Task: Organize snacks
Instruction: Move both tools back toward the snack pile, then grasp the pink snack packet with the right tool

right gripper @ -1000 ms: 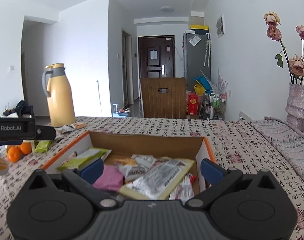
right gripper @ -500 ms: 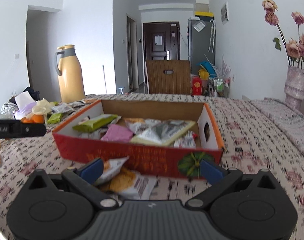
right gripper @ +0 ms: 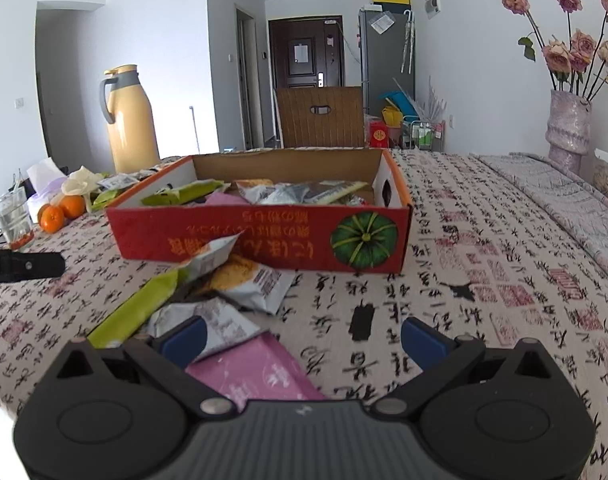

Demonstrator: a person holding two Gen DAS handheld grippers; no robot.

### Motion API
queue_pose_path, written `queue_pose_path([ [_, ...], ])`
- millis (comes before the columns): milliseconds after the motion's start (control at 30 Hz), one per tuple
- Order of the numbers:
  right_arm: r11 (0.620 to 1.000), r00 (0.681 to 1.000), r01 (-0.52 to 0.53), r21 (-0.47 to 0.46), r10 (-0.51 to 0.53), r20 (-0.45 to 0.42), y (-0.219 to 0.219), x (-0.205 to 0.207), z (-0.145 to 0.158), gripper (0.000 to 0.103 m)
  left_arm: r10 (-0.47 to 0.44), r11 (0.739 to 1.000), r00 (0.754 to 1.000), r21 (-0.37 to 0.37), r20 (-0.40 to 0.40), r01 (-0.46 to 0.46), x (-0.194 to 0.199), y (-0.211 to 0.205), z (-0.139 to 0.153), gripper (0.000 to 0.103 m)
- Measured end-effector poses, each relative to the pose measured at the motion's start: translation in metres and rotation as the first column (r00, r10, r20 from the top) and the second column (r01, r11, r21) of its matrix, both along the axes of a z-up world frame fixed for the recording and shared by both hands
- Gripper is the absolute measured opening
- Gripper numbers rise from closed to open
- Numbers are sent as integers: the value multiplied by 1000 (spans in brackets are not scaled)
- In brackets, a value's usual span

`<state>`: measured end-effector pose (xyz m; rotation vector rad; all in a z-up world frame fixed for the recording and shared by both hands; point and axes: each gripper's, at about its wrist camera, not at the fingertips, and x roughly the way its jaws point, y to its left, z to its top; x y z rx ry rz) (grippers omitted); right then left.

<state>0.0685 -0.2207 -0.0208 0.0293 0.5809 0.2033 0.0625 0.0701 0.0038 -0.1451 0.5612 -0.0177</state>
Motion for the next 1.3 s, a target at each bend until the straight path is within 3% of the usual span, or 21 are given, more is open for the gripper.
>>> queue_pose_path([
  [533, 995, 995, -80, -65, 76, -63, 24, -14, -15, 103, -18, 1000, 999, -5, -43, 18, -13, -2, -9, 103],
  [833, 992, 989, -109, -67, 101, -110, 30, 1, -29, 103, -39, 999, 997, -8, -65, 39, -14, -4, -15, 103],
  [1067, 991, 992, -117, -63, 114, -53, 36, 1, -37, 103, -37, 999, 996, -17, -75, 36, -13, -3, -17, 103],
  [1133, 991, 992, -126, -55, 124, -37, 36, -1, -37, 100, -37, 999, 996, -18, -77, 36, -13, -2, -18, 103],
  [1300, 987, 989, -147, -60, 147, -10, 35, -9, -34, 76, -34, 999, 996, -25, -85, 32, -11, -1, -19, 103],
])
